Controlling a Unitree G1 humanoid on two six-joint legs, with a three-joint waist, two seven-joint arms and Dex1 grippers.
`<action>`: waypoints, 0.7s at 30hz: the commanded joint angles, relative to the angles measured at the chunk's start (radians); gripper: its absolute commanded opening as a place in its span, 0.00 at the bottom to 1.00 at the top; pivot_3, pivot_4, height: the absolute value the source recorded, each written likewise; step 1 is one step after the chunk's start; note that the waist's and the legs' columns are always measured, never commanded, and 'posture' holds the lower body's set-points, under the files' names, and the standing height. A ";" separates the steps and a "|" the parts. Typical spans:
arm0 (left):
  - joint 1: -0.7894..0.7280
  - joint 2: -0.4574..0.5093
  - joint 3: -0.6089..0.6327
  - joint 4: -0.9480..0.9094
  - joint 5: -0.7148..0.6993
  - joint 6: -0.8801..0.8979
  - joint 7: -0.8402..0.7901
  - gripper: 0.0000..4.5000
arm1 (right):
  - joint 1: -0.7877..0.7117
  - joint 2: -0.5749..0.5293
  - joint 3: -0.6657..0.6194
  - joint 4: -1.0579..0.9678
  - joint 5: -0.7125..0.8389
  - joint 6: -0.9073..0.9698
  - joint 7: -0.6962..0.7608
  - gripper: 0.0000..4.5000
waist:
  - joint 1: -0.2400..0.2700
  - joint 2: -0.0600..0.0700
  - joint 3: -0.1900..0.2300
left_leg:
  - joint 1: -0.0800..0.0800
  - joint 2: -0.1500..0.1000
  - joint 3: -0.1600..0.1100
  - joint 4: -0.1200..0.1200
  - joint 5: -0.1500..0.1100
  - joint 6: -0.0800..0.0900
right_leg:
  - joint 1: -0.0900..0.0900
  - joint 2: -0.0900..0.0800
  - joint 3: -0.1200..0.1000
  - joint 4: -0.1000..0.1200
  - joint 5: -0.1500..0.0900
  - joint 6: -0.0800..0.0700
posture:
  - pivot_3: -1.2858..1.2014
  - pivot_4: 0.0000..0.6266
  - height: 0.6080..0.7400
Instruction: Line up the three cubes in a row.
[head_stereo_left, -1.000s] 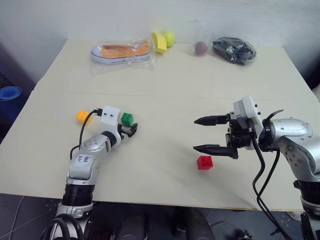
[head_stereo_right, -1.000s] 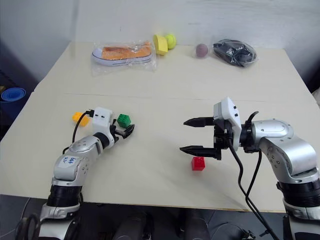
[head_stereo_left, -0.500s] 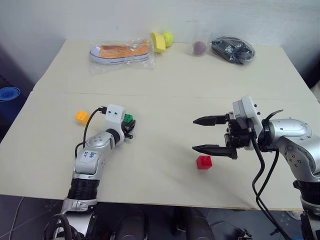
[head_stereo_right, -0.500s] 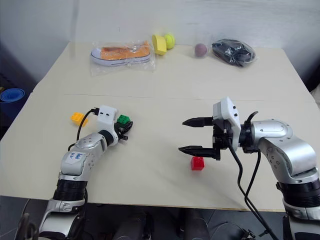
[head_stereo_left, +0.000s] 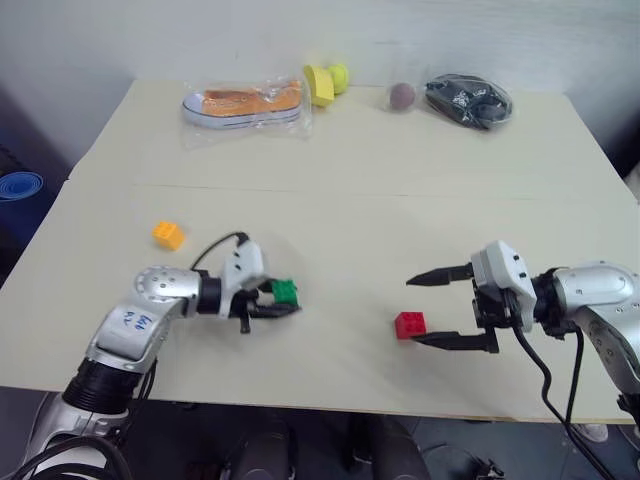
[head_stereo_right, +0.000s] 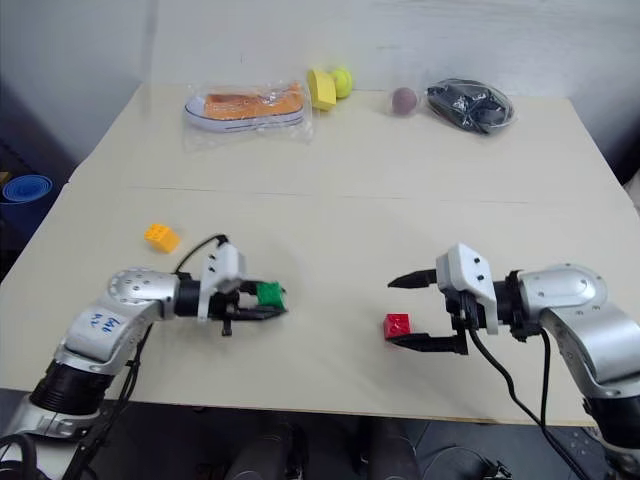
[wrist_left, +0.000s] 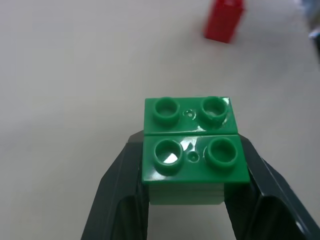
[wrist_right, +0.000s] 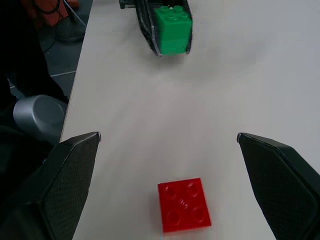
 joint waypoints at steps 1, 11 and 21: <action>-0.035 -0.024 -0.067 0.010 0.042 -0.080 -0.062 0.34 | 0.037 -0.024 -0.062 -0.058 0.018 -0.009 -0.008 1.00 | 0.000 0.000 0.000 | 0.000 0.000 0.000 0.000 0.000 0.000 | 0.000 0.000 0.000 0.000 0.000 0.000 | 0.52 0.24 1.00; -0.110 -0.131 -0.106 0.167 0.136 -0.188 -0.048 0.34 | 0.082 -0.025 -0.093 -0.091 0.026 0.007 -0.039 1.00 | -0.003 0.000 0.000 | 0.001 0.000 0.000 0.000 0.000 0.000 | 0.000 0.001 0.000 0.000 0.000 0.000 | 0.52 0.24 1.00; -0.087 -0.117 -0.075 0.151 0.146 -0.179 -0.050 0.68 | 0.038 0.001 -0.049 -0.065 0.013 -0.004 -0.053 1.00 | -0.001 0.000 0.000 | 0.000 0.000 0.000 0.000 0.000 0.001 | 0.000 0.000 0.000 0.001 0.000 0.000 | 0.52 0.24 1.00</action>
